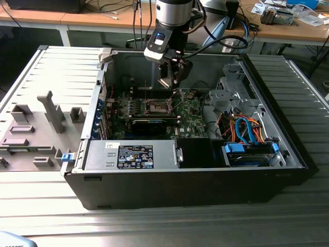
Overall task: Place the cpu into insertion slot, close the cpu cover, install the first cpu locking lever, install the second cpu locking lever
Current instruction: 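Place the cpu into insertion slot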
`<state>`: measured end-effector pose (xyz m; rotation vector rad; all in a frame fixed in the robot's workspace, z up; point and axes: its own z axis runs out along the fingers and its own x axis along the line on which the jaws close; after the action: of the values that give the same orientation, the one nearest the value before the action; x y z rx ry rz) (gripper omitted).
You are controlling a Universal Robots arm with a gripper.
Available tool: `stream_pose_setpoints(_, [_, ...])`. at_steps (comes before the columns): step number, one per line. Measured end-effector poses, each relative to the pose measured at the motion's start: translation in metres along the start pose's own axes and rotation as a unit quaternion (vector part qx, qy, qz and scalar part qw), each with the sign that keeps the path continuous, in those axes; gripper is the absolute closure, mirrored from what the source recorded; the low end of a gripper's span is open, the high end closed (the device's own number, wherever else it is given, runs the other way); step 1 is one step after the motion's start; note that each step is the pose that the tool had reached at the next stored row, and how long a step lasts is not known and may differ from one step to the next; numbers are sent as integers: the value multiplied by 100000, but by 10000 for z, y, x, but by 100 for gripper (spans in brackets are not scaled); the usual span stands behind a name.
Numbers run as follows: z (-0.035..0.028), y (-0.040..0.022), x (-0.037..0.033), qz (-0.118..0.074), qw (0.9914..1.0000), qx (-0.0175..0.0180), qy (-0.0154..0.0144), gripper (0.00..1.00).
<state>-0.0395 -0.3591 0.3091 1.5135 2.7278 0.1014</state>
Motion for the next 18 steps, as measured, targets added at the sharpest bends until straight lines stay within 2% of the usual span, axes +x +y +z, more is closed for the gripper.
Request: stream_pose_setpoints(18, [0,0,0,2055,99979,-30,-137,45])
